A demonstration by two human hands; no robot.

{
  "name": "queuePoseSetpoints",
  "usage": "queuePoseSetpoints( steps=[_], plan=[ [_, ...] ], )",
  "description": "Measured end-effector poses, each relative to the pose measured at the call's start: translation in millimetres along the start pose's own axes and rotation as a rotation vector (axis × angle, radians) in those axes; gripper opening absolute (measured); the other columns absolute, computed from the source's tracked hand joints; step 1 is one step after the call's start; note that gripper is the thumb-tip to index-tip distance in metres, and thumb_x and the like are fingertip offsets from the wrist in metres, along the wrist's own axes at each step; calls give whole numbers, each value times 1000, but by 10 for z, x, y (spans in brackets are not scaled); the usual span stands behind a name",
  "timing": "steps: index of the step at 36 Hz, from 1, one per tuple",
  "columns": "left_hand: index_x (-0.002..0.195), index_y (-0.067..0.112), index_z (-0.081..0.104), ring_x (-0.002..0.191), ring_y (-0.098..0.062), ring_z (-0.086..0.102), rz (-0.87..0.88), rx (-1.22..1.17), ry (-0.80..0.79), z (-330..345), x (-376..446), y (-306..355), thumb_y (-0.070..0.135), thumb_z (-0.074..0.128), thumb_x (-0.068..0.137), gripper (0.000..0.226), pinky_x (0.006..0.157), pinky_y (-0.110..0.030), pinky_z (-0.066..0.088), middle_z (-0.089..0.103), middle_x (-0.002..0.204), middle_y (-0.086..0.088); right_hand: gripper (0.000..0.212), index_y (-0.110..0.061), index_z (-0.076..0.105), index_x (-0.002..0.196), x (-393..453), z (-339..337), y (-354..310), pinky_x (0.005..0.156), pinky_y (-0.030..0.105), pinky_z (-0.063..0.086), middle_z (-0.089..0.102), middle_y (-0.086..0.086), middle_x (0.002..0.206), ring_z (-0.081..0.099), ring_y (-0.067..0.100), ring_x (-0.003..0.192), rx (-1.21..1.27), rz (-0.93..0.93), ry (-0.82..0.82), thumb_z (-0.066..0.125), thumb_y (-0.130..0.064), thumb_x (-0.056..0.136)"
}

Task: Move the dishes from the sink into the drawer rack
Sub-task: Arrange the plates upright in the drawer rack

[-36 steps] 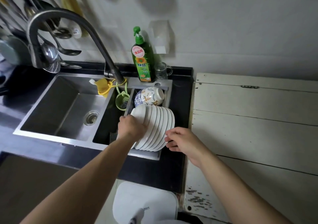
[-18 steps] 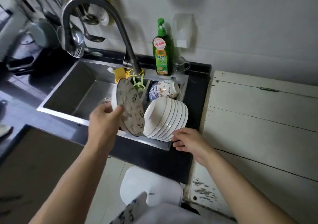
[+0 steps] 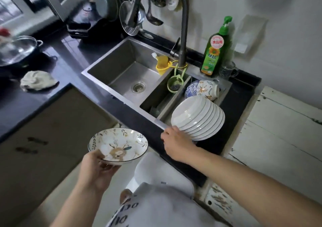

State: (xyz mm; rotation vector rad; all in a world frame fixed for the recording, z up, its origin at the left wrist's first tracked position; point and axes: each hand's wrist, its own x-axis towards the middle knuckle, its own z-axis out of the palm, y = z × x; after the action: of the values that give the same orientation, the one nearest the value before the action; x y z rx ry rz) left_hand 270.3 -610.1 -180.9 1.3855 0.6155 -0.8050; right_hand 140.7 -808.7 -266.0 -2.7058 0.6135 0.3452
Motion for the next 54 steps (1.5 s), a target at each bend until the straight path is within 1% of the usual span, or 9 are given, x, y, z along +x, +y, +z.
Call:
queuePoseSetpoints(
  steps=[4,9,16,21,31,42,49,52,54],
  plan=[
    [101,-4,56,99,-37,63,7,-30,-3,-95,-15,2,-1,33,84,29,93,-53,52,64,107,-26,40,-7,56,131,349,-328,267,120,51,29,51,18,139,42,36,134,-387,-199,113,55,-10,92],
    [105,-5,57,102,-39,63,-11,-69,12,-172,7,-5,-1,35,80,33,83,-50,55,64,108,-27,61,-19,31,156,486,-577,786,124,59,8,30,12,162,16,35,153,-638,-66,-235,43,-48,103],
    [107,-4,58,106,-40,63,-28,-54,-20,-128,1,-74,-1,39,80,33,94,-54,53,65,109,-27,63,-20,34,152,339,-660,1085,121,54,22,39,6,156,32,29,144,-607,-143,-241,48,-54,100],
    [113,-7,58,104,-39,65,-41,-55,-48,-123,-23,-70,0,42,79,38,85,-51,55,65,111,-28,62,-17,35,151,261,-676,1150,120,53,26,36,8,157,30,29,144,-645,-184,-253,59,-41,99],
    [107,-2,58,123,-43,61,-16,-35,-75,-95,-59,-29,-1,41,81,31,97,-54,53,65,111,-28,36,-15,53,123,178,-679,1142,93,42,46,48,4,126,45,25,115,-654,-230,-137,69,-28,93],
    [109,-1,58,108,-41,63,-3,-16,-75,-90,-86,30,-2,40,82,33,93,-52,54,66,108,-27,47,-14,49,132,65,-897,1296,89,38,50,43,2,125,41,21,116,-504,-209,85,70,-30,93],
    [106,0,59,106,-38,63,-13,-23,-66,-117,-131,6,-2,41,81,30,100,-51,52,67,106,-24,51,-4,50,136,-47,-983,1022,94,46,53,46,11,123,45,27,116,-22,-33,455,72,-22,93],
    [106,-2,60,104,-37,61,-25,-51,-59,-234,-130,13,-1,42,78,33,99,-51,53,66,107,-25,50,-12,55,136,-61,-1086,598,100,21,47,47,-1,126,49,11,115,529,202,635,75,-25,92],
    [108,-4,61,101,-37,63,-27,-65,-49,-316,-128,24,-1,41,78,35,93,-50,55,67,107,-25,38,-18,63,129,-142,-1128,316,97,27,56,62,-5,125,62,9,113,1022,262,674,74,-26,93]
  ],
)
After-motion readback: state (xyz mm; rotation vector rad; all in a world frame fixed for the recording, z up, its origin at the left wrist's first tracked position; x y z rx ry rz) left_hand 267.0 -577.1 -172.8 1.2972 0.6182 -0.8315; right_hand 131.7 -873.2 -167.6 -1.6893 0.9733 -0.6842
